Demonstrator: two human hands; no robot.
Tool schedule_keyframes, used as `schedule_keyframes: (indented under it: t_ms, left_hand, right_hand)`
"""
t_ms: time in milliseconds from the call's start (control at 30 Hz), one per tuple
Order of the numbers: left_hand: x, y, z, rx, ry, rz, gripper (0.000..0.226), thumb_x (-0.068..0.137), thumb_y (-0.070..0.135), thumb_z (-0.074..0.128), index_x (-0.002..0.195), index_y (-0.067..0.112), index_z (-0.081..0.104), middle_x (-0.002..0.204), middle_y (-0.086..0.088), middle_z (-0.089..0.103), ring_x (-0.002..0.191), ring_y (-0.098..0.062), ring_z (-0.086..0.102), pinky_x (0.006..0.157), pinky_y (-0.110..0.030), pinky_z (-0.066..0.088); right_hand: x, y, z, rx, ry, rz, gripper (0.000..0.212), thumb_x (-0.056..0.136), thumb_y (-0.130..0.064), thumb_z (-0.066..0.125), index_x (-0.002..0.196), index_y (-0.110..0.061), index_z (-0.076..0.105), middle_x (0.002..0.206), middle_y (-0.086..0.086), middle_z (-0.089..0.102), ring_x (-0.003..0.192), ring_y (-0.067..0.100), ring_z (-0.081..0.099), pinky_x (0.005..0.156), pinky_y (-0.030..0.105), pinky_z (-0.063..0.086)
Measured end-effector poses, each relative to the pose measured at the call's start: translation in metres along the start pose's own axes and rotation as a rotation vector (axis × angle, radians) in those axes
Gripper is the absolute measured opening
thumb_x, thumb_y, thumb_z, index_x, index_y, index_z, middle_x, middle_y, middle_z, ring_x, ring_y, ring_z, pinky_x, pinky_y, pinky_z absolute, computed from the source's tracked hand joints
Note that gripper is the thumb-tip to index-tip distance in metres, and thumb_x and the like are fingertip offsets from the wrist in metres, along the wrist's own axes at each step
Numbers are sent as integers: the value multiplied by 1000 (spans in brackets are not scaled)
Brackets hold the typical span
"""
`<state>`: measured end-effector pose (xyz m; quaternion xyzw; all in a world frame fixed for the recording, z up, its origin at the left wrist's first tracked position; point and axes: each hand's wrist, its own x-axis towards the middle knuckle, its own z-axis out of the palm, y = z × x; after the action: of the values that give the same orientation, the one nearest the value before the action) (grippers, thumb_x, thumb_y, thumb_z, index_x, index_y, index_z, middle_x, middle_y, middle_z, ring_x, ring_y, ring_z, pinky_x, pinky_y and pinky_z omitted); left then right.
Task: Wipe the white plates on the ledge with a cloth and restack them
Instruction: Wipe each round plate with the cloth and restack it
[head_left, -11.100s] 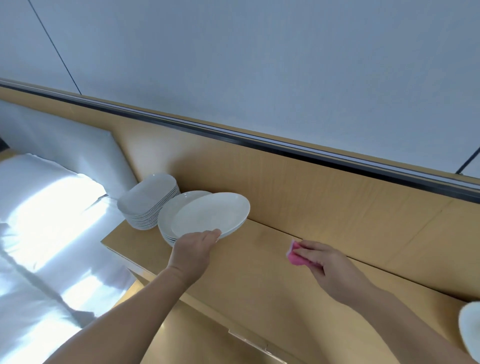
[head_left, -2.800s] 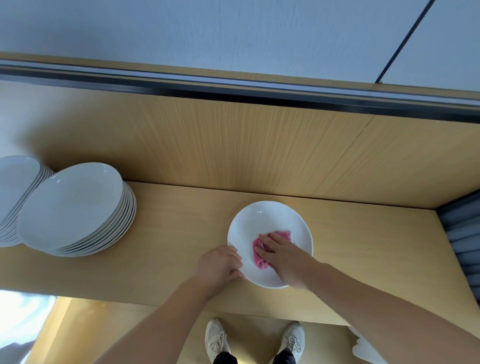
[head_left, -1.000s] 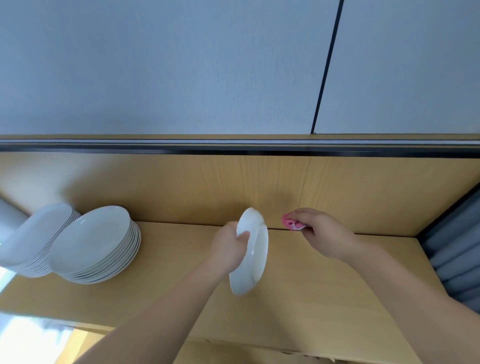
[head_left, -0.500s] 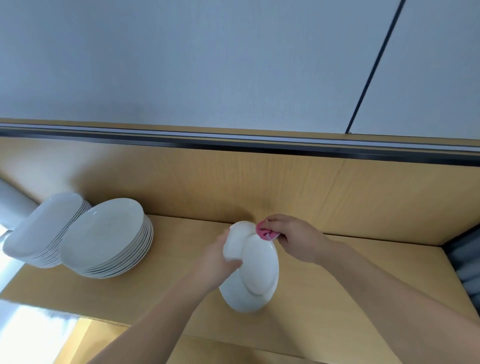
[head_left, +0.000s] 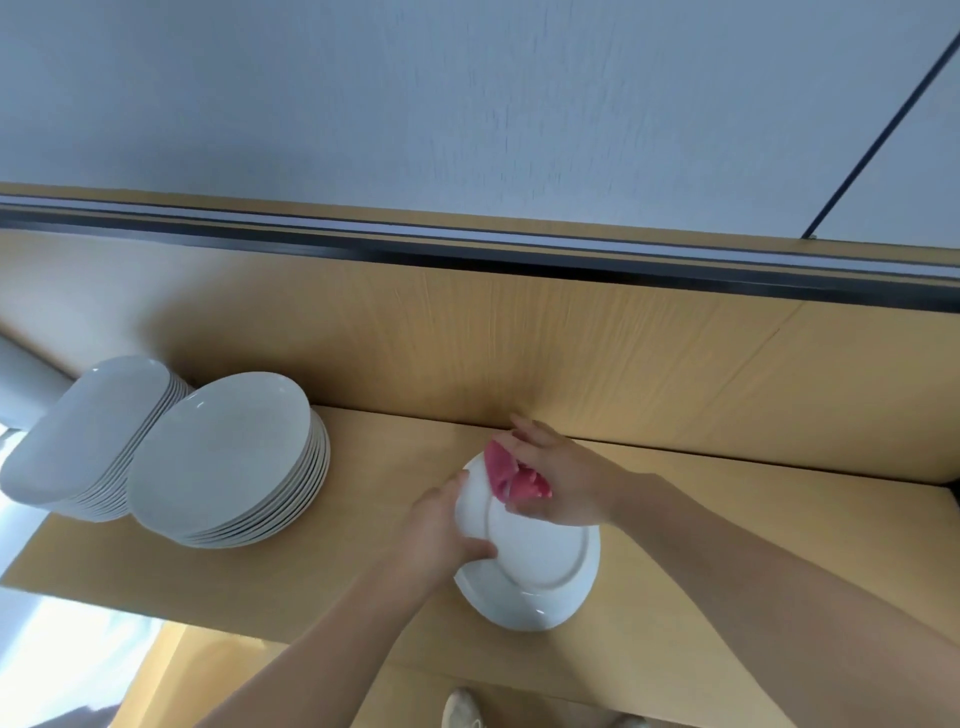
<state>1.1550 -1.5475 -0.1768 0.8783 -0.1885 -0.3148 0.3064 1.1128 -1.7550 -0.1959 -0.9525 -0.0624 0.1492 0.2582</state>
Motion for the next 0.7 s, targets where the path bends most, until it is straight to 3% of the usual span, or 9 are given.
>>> schedule_keyframes:
  t_ms: [67,167,267,333,400,567,700]
  left_hand:
    - [3,-5,1,-10,-1,-27,97,63,32,84,146,24,35,134,10,52,118,-10,50,87,-19,40]
    - [5,-10,3,-16,-3,-34,99,66,31,84,149,22,31,140,6,49,123,-13,48,89,-19,38]
    - [5,-15,5,-47,3,-42,99,67,27,84,150,20,30,141,3,49,126,-16,46,98,-24,40]
    - [6,-18,6,-77,9,-44,98,67,24,85,149,20,32,141,3,49,126,-17,47,102,-28,40]
    - [6,-20,6,-106,14,-54,97,67,23,85,148,20,33,140,3,49,126,-17,47,103,-30,40]
    - [8,-25,5,-136,0,-50,95,67,23,86,147,21,35,138,3,51,121,-19,49,102,-33,43]
    - [10,-26,3,-189,-9,-66,94,65,18,87,145,22,38,129,6,54,110,-15,51,93,-27,44]
  right_hand:
    - [7,-3,8,-68,-4,47,81,87,-58,55,152,-23,22,161,8,15,150,22,3,119,38,21]
    - [13,-2,20,-100,86,-11,54,100,-31,49,150,-15,34,154,9,30,139,28,27,115,39,27]
    - [12,6,20,57,137,35,45,103,-15,43,147,-19,40,153,0,35,139,19,32,114,19,21]
    - [8,12,16,146,129,117,44,103,-11,41,147,-18,41,153,-4,35,139,14,32,102,-1,11]
    - [2,18,17,204,137,166,41,103,-10,40,143,-14,45,148,-4,41,134,14,38,93,-7,12]
    - [-18,23,41,283,276,222,35,100,-6,46,134,-7,54,130,2,53,119,18,50,94,0,24]
    - [-45,15,65,414,428,364,25,101,-6,42,120,-5,58,113,5,54,107,22,52,87,1,30]
